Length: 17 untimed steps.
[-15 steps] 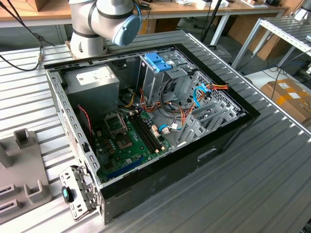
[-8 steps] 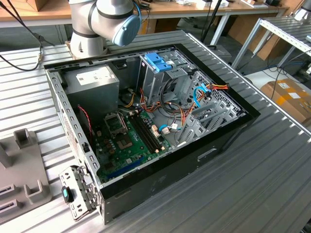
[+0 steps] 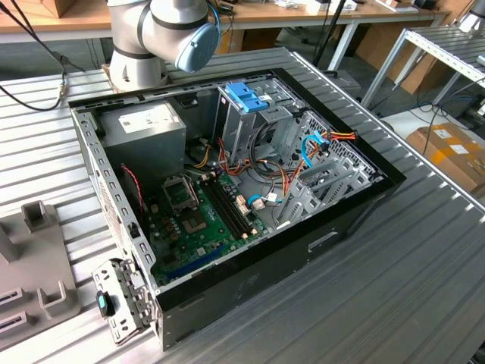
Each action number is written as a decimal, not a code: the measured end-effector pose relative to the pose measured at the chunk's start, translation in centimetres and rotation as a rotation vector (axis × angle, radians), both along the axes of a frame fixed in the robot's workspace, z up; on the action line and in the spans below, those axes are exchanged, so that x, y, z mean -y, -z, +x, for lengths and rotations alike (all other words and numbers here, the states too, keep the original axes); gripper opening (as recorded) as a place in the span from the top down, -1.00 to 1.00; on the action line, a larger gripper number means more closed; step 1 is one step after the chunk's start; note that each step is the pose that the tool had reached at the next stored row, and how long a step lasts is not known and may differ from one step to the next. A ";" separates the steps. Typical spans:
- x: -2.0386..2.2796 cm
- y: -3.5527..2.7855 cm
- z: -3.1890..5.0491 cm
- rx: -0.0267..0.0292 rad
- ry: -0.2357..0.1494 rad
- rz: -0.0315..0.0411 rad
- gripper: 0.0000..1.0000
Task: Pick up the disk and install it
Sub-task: 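Pick up the disk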
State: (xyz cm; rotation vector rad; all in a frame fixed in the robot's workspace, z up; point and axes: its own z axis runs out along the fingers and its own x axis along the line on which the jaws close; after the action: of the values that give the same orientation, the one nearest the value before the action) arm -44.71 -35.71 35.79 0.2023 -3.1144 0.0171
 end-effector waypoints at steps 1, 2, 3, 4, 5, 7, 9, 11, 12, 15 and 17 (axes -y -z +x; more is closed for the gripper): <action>0.00 0.00 0.00 0.0000 0.000 0.0000 0.79; 0.00 0.00 0.00 0.0000 0.000 0.0000 0.79; 0.00 0.00 0.00 0.0000 0.000 0.0000 0.79; 0.00 0.00 0.00 0.0000 0.000 0.0000 0.79; 0.00 0.00 0.00 0.0000 0.000 0.0001 0.79; 0.00 0.00 0.00 0.0000 -0.001 0.0000 0.79; 0.00 0.00 0.00 0.0000 -0.004 0.0000 0.79; 0.00 0.00 0.00 0.0000 -0.014 0.0000 0.79; -0.01 0.00 0.00 0.0000 -0.027 0.0000 0.79; -0.02 0.00 0.00 0.0000 -0.050 0.0000 0.79; -0.03 0.00 0.00 0.0000 -0.062 0.0000 0.79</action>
State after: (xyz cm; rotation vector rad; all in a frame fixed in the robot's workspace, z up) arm -44.71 -35.68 35.79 0.2992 -3.1069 0.0180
